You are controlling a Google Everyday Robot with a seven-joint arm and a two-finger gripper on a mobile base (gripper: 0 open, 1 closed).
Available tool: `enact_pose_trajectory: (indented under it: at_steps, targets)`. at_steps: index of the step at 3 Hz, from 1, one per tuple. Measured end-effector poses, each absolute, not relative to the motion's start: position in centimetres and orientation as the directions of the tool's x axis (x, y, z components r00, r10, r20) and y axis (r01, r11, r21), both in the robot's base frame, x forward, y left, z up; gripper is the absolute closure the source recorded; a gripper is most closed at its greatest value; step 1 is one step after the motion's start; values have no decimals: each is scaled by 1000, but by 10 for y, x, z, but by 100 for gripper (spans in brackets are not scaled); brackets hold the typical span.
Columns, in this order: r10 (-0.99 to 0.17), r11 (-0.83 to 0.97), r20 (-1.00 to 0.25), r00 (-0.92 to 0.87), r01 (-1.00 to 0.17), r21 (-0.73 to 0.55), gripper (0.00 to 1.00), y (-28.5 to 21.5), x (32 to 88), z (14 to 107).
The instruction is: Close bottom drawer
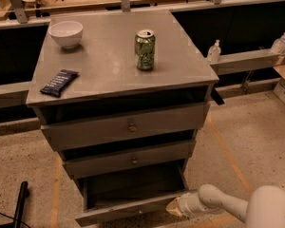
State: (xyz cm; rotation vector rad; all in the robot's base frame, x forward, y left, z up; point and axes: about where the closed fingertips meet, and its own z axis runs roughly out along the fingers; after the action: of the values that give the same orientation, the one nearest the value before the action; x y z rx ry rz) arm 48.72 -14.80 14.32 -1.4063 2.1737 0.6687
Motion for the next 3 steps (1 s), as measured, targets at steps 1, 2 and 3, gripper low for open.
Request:
enact_pose_trajectory:
  at_steps: [1, 2, 3]
  targets:
    - [-668, 367, -651, -360, -921, 131, 100, -139, 506, 149]
    - [-666, 367, -654, -358, -921, 131, 100, -139, 507, 149]
    - [-643, 365, -684, -344, -923, 121, 100, -131, 522, 155]
